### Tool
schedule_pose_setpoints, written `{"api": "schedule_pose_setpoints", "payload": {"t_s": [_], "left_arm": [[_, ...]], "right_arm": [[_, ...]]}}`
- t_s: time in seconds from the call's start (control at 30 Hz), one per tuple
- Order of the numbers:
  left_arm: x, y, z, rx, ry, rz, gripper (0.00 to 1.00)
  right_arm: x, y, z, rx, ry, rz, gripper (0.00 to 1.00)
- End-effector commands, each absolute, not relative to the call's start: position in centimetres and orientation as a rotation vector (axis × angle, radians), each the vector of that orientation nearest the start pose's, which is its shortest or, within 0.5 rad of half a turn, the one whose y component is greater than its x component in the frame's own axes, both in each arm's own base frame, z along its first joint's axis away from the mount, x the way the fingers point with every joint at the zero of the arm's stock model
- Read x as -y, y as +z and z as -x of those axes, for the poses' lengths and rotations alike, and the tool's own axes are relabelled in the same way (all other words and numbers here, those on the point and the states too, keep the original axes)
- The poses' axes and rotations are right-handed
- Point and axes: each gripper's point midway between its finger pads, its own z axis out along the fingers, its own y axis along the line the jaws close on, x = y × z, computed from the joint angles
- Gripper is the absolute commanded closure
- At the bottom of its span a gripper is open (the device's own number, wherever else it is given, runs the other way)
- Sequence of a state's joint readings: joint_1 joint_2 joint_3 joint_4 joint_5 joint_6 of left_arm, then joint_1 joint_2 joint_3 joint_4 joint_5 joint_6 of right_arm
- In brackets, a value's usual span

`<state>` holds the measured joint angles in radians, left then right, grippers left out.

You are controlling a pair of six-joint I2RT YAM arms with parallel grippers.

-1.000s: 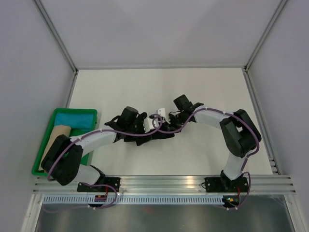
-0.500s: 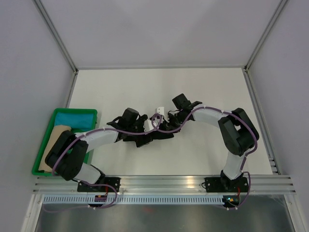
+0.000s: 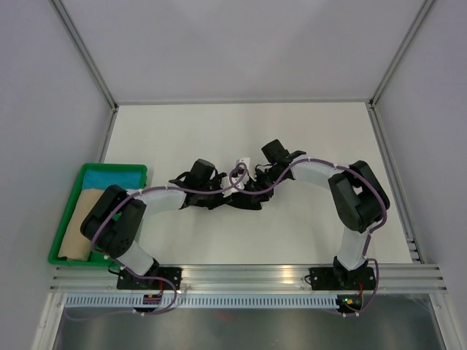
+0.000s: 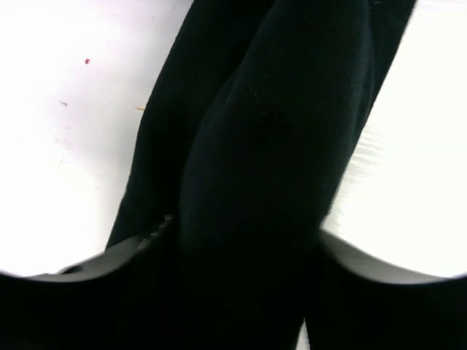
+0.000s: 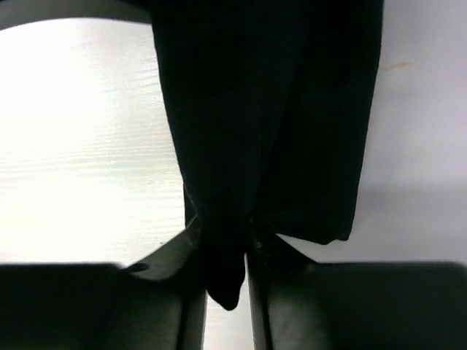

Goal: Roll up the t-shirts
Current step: Place the rolled tshirt into the container

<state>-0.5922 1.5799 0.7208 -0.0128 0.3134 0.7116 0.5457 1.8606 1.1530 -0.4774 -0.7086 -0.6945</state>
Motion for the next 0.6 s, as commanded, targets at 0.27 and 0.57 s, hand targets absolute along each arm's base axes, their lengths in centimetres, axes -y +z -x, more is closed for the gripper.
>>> {"api": "schedule_pose_setpoints", "payload": {"t_s": [0.27, 0.57], "left_arm": [[20.1, -1.6, -25.0, -2.059, -0.328, -1.683, 0.63], [19.2, 1.4, -27.3, -2.220, -0.314, -1.372, 0.89]], "right_arm": [[-26.0, 10.8, -30.9, -2.007, 0.805, 1.309, 0.43], [-23.6, 12.7, -32.6, -2.036, 0.675, 1.103, 0.43]]}}
